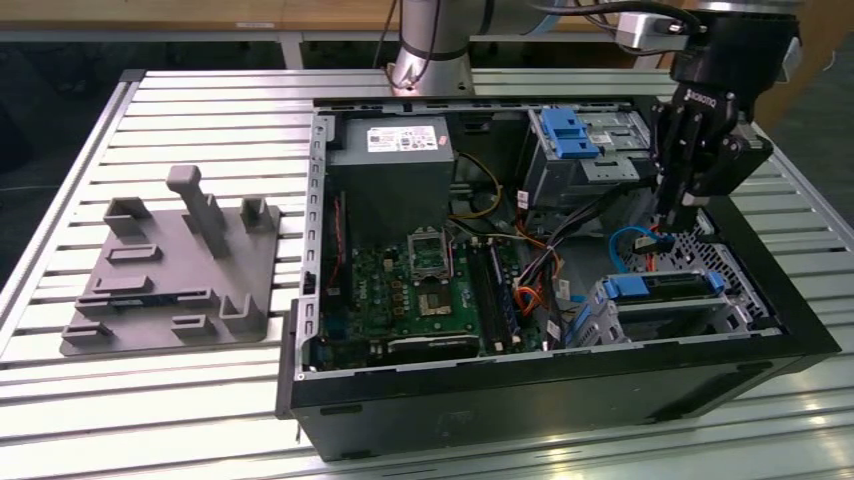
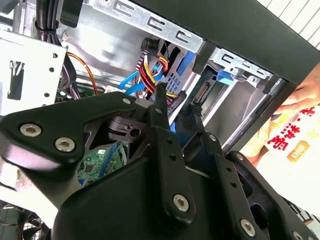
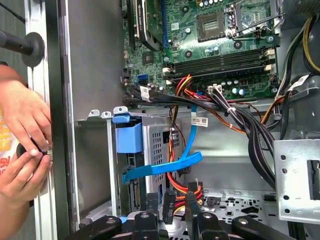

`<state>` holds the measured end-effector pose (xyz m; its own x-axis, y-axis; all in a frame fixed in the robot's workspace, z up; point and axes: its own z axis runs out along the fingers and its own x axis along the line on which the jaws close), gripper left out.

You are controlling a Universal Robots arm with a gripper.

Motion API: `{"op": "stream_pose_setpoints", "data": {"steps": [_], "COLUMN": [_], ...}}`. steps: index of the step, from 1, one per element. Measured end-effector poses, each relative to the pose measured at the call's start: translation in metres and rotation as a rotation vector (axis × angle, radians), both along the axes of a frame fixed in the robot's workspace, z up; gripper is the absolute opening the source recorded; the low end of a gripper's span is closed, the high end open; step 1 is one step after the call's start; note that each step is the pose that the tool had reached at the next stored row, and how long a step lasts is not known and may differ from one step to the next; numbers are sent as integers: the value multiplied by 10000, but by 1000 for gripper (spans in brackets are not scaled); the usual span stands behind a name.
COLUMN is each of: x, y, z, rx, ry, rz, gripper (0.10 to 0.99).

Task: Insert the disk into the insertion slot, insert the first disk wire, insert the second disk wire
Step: 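Insert the first disk wire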

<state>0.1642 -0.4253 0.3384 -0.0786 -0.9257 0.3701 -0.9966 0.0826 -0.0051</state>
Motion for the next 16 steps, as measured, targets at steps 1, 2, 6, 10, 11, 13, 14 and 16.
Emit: {"op": "stream_pose_setpoints", "data": {"steps": [1, 2, 6, 10, 11, 13, 14, 16], "x": [0, 1, 7, 11, 11, 12, 12, 12], "y": [0, 0, 0, 0, 0, 0, 0, 0], "z": [-3, -10, -26, -34, -35, -37, -38, -39], "rx": [0, 0, -4, -21, -25, -34, -39, -48], "ry": [0, 0, 7, 18, 21, 27, 29, 35], "rz": [1, 4, 10, 11, 11, 11, 10, 11], "gripper": [333, 271, 165, 165, 165, 165, 165, 165]}}
